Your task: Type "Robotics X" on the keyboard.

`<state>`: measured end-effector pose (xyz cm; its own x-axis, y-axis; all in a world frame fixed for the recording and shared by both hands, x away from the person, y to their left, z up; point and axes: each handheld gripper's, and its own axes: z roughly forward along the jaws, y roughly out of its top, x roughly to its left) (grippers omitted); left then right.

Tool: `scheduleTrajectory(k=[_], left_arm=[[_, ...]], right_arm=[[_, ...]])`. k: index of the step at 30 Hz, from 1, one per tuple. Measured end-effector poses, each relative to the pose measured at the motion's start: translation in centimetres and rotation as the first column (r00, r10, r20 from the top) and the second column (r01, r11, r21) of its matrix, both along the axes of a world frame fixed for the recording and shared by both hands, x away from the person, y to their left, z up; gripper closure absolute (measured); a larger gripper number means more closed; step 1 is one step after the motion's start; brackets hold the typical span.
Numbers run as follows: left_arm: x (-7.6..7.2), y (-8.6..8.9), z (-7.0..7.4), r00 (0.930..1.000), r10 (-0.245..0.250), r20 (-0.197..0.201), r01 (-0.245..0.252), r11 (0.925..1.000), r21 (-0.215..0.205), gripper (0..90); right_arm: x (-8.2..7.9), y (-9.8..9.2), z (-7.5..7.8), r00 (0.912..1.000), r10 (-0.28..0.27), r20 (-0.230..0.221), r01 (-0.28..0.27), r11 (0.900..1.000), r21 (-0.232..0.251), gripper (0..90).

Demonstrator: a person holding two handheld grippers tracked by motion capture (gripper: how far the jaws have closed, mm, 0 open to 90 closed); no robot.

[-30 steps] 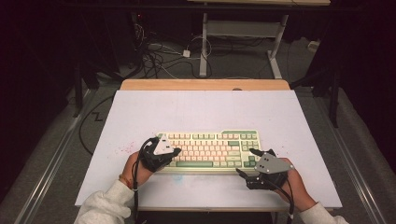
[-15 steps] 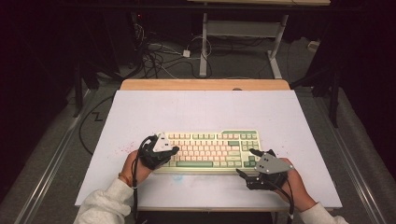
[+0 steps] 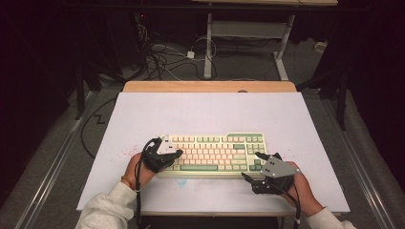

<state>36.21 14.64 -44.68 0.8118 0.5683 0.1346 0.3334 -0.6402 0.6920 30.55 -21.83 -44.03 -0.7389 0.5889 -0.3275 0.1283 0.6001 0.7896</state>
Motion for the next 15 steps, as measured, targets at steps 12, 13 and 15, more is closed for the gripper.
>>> scheduleTrajectory(k=[12,13,15], left_arm=[[0.32,-0.21,-0.37,0.9998,-0.008,-0.016,0.009,0.9997,0.022,87.6],[0.36,-0.23,-0.43,0.9997,-0.009,-0.021,0.009,0.9997,0.022,87.6],[0.4,-0.34,-0.65,0.9996,-0.009,-0.027,0.01,0.9994,0.032,87.6]], right_arm=[[-0.01,-0.03,-0.02,1.0,-0.001,0.0,0.001,1.0,-0.003,22.1],[-0.03,-0.02,-0.02,1.0,-0.001,0.0,0.001,1.0,-0.002,22.1],[-0.04,-0.01,-0.02,1.0,0.0,-0.001,0.0,1.0,-0.002,22.1]])
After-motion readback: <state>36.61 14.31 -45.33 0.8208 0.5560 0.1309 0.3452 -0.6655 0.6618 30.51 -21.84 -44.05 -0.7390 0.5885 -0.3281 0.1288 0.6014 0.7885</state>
